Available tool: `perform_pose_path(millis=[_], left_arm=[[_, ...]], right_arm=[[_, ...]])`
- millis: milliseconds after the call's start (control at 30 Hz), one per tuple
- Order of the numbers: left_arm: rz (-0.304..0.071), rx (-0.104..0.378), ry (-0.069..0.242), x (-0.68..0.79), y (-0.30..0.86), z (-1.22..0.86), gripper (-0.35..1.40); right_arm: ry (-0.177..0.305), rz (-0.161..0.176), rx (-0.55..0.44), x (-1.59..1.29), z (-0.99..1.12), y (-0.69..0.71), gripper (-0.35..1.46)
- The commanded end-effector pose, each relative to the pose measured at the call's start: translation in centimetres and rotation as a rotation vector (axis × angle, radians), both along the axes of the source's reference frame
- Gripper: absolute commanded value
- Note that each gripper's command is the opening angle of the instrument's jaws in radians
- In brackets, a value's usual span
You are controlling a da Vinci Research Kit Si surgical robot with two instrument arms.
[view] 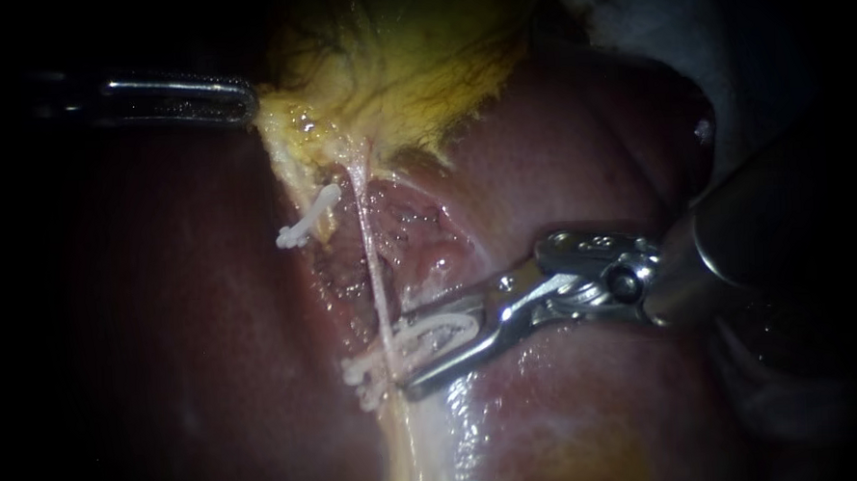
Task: Clipping first clip right tube
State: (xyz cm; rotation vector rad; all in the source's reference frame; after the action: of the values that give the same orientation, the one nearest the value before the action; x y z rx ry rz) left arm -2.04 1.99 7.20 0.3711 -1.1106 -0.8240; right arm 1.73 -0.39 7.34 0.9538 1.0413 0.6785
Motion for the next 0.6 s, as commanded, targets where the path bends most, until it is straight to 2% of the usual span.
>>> perform_pose_path(millis=[33,233,333,600], left_arm=[[0.0,0.0,0.0,0.0,0.0,0.0,-0.35],[0.0,0.0,0.0,0.0,0.0,0.0,-0.35],[0.0,0.0,0.0,0.0,0.0,0.0,-0.35],[0.0,0.0,0.0,0.0,0.0,0.0,-0.35]], right_arm=[[0.0,0.002,-0.005,-0.01,0.0,0.01,0.6],[-0.004,0.028,-0.031,-0.08,-0.01,0.11,0.6],[-0.015,0.052,-0.039,-0.09,0.02,0.13,0.6],[-0.02,0.06,-0.042,-0.1,0.16,0.2,0.6]])
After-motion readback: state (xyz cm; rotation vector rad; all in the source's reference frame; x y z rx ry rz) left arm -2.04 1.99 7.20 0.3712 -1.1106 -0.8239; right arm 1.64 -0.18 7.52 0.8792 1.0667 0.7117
